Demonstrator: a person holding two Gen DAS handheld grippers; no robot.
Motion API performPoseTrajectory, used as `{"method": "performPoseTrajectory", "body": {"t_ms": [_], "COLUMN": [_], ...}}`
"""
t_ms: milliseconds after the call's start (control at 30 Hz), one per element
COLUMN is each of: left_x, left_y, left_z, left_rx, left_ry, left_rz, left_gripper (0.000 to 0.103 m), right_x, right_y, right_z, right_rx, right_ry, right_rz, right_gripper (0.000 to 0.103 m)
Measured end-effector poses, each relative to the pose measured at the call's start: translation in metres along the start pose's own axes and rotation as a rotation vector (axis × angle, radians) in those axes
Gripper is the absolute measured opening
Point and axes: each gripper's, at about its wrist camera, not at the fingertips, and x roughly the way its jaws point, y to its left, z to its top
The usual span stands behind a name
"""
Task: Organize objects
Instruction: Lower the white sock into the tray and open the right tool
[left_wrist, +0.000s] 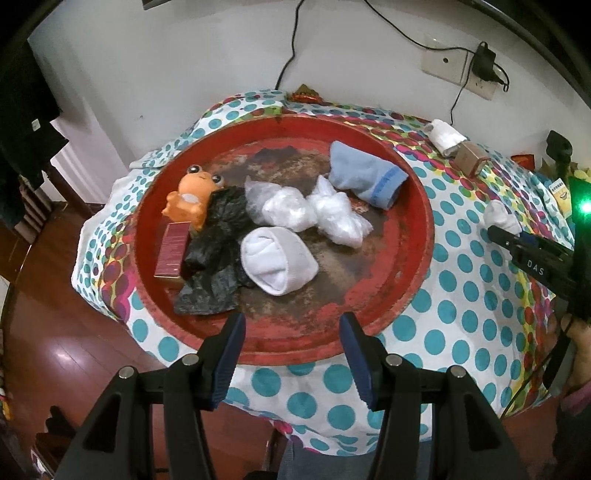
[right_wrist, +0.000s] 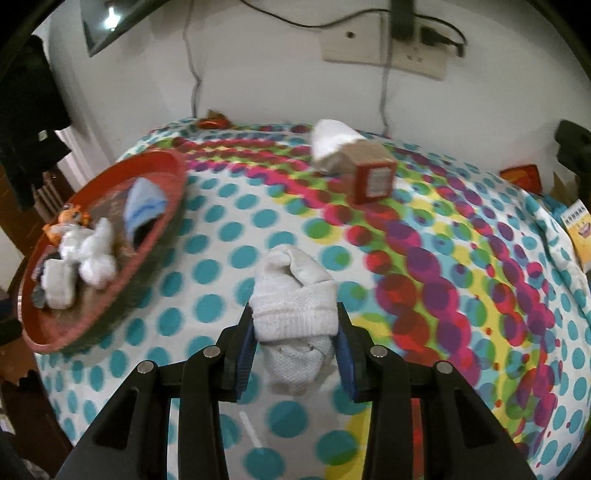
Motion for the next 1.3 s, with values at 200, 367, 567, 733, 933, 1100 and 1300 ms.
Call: {"method": "performPoseTrajectory", "body": {"t_ms": [200, 367, 567, 733, 933, 1100, 1300], "left_x": [-0.01, -0.017, -0.019, -0.014, -0.01, -0.007, -0.005], "left_y": [0.033, 0.071, 0.101, 0.111, 0.116, 0.122, 0.127], "left_z": [0.0, -0.001, -0.005, -0.008, -0.01, -0.011, -0.009], "left_rx": [-0.062, -0.144, -0.21, -0.238, -0.249, -0.258, -0.257], "left_ry": [-0.024, -0.037, -0.037, -0.018, -0.001, 0.01, 0.033], "left_rz": [0.019, 0.033, 0.042, 0.04, 0.039, 0.052, 0.056], "left_gripper": [0.054, 0.054, 0.054, 0.054, 0.054, 0.054, 0.054], "right_x": [-0.017, -0.021, -0.011, 0.005, 0.03, 0.044, 0.055], "right_y": [0.043, 0.087, 0.147, 0.186, 0.212, 0.22, 0.219], "right_z": [0.018, 0.03, 0.032, 0.024, 0.017, 0.027, 0.036], "right_rx": [-0.069, -0.139, -0.239, -0.32, -0.338, -0.293, -0.265], "right_ry": [-0.038, -0.042, 0.005, 0.057, 0.11, 0.117, 0.155], "right_rz": [0.057, 0.117, 0.205, 0.227, 0.233, 0.249, 0.263], "right_gripper": [0.036, 0.036, 0.036, 0.036, 0.036, 0.036, 0.039]}}
